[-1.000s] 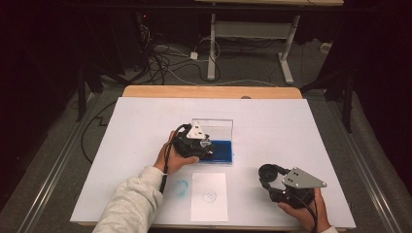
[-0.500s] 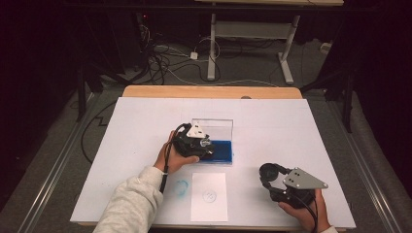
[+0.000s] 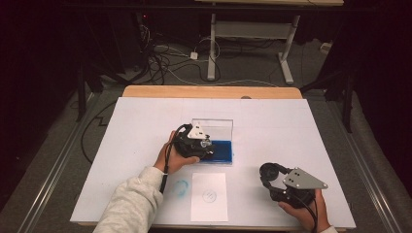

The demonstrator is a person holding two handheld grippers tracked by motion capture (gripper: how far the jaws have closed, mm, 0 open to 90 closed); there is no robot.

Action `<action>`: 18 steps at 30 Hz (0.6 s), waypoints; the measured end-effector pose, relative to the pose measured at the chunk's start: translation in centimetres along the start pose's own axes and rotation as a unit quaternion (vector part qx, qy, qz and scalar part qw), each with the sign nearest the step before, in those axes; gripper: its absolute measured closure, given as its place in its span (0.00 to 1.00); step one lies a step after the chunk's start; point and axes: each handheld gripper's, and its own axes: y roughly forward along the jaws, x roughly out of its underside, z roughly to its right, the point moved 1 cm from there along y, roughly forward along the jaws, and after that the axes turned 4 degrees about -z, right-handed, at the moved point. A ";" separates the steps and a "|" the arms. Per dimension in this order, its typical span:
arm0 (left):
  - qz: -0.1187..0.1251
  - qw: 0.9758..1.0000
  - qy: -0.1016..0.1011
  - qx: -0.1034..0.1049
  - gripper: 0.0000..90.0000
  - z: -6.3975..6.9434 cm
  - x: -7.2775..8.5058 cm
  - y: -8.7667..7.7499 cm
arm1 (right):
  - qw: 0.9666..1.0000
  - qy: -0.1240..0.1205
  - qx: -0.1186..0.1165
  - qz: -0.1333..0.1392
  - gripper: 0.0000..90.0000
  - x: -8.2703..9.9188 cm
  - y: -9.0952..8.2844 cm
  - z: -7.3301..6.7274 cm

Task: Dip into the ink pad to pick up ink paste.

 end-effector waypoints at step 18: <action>0.000 1.000 0.007 -0.002 0.61 0.0 0.1 -0.1 | 1.000 0.005 0.011 0.000 0.43 0.1 -0.1 0.2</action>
